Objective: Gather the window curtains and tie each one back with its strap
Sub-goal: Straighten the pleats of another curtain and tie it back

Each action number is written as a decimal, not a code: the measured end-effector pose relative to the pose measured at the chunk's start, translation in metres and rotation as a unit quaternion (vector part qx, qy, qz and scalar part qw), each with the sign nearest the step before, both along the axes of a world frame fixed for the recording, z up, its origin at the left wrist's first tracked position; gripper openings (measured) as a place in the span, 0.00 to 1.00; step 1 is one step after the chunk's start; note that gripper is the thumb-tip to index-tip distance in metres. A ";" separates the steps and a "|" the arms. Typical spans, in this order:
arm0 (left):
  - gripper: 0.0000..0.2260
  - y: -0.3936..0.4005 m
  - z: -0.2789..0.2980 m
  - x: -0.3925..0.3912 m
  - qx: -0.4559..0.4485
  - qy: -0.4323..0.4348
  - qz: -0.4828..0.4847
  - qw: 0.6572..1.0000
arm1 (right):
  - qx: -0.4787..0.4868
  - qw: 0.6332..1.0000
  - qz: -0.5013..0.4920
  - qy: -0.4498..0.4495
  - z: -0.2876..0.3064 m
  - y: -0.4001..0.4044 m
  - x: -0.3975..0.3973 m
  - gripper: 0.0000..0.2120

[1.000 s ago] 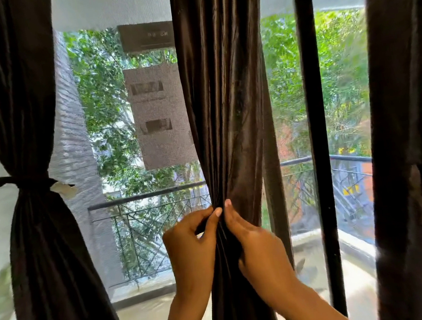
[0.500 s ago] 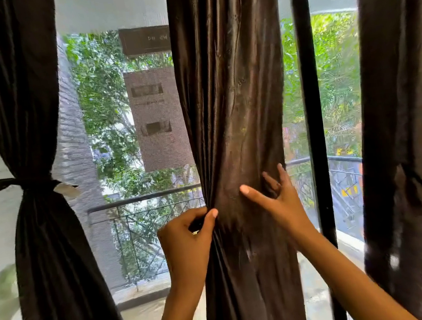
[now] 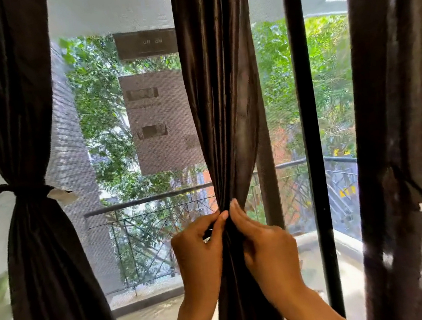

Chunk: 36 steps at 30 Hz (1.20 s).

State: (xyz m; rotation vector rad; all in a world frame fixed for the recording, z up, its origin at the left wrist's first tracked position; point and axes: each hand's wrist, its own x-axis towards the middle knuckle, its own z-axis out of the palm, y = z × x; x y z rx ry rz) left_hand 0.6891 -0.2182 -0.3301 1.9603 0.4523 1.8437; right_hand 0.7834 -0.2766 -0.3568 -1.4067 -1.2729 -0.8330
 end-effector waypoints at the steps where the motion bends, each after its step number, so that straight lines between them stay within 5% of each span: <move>1: 0.06 -0.001 0.001 0.000 -0.004 -0.004 -0.001 1.000 | -0.024 0.999 0.031 0.020 -0.004 0.001 0.001 0.38; 5: 0.04 0.004 0.003 -0.001 -0.039 -0.007 0.003 0.999 | -0.114 0.978 0.167 0.052 -0.025 -0.001 0.004 0.37; 9: 0.04 0.013 0.004 -0.005 -0.029 0.000 0.044 0.999 | -0.058 0.947 0.250 0.194 -0.017 -0.003 0.014 0.11; 12: 0.03 0.013 0.002 -0.007 -0.040 0.001 0.029 0.999 | -0.018 0.920 0.237 0.312 0.007 0.003 0.024 0.32; 15: 0.04 0.008 0.002 -0.006 -0.038 -0.004 0.022 0.999 | -0.051 0.826 0.368 0.424 0.027 0.010 0.033 0.37; 18: 0.04 0.004 0.002 -0.005 -0.005 -0.007 0.063 0.998 | 0.017 0.926 0.238 0.291 0.019 0.007 0.026 0.18; 21: 0.04 0.003 -0.002 -0.004 0.011 -0.006 0.087 0.996 | 0.018 0.980 0.115 0.163 0.001 0.003 0.012 0.27; 23: 0.05 0.000 -0.004 -0.004 0.024 -0.004 0.093 0.995 | -0.032 0.990 0.068 0.115 -0.005 0.003 0.002 0.34; 27: 0.08 -0.007 -0.005 0.000 0.003 -0.011 0.055 0.998 | -0.013 0.996 0.075 0.055 -0.013 -0.003 -0.010 0.30; 36: 0.14 -0.020 0.001 0.003 -0.039 -0.011 0.006 0.999 | -0.068 0.962 0.216 0.156 -0.018 -0.005 0.013 0.30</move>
